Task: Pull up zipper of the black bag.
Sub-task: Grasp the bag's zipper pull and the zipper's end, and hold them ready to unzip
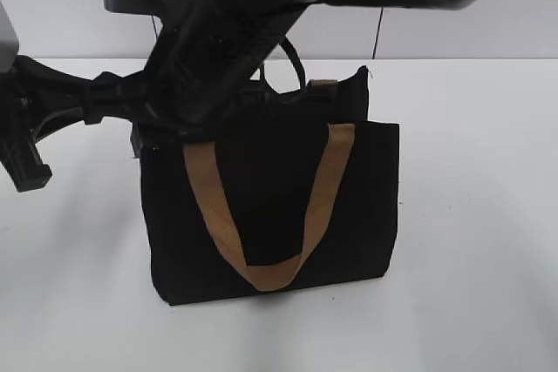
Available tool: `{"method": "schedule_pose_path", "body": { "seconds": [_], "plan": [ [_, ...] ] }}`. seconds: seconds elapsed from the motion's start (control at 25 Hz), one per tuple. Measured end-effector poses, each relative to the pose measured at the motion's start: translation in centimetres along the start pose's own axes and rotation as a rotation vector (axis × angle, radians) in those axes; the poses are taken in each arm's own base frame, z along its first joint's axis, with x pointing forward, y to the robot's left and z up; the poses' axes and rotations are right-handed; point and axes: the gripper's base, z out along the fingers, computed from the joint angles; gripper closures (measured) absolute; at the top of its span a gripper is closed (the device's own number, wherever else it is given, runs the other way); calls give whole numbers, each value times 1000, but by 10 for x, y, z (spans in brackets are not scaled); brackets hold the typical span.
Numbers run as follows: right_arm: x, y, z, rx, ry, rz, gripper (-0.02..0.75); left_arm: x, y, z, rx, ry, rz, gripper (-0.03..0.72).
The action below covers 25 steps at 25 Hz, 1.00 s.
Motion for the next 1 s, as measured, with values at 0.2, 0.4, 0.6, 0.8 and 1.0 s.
{"method": "schedule_pose_path", "body": {
  "seconds": [0.2, 0.4, 0.6, 0.8, 1.0],
  "plan": [
    [0, -1, 7, 0, -2, 6, 496, 0, 0, 0, 1, -2, 0, 612],
    [0, -1, 7, 0, 0, 8, 496, -4, 3, -1, -11, -14, 6, 612],
    [1, 0, 4, -10, 19, 19, 494, -10, 8, -8, -47, -20, -4, 612],
    [0, 7, -15, -29, 17, 2, 465, -16, 10, -17, -82, -33, 11, 612],
    [-1, 11, -31, -42, -2, -12, 413, -23, 11, -26, -109, -57, 28, 612]
  ]
}}
